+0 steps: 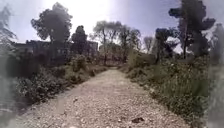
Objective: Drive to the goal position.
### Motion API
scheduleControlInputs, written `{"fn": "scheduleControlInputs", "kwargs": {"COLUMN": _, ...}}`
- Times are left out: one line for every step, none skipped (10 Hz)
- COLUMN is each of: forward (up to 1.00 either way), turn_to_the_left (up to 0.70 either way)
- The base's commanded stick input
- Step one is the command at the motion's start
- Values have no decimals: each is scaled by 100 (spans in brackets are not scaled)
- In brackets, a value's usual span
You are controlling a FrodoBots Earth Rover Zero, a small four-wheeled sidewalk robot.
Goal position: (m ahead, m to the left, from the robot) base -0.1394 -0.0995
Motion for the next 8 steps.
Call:
{"fn": "scheduleControlInputs", "kwargs": {"forward": 58, "turn_to_the_left": 0}}
{"fn": "scheduleControlInputs", "kwargs": {"forward": 33, "turn_to_the_left": 0}}
{"fn": "scheduleControlInputs", "kwargs": {"forward": 8, "turn_to_the_left": 0}}
{"fn": "scheduleControlInputs", "kwargs": {"forward": 0, "turn_to_the_left": 0}}
{"fn": "scheduleControlInputs", "kwargs": {"forward": 0, "turn_to_the_left": 0}}
{"fn": "scheduleControlInputs", "kwargs": {"forward": 0, "turn_to_the_left": 0}}
{"fn": "scheduleControlInputs", "kwargs": {"forward": 0, "turn_to_the_left": 0}}
{"fn": "scheduleControlInputs", "kwargs": {"forward": 0, "turn_to_the_left": 0}}
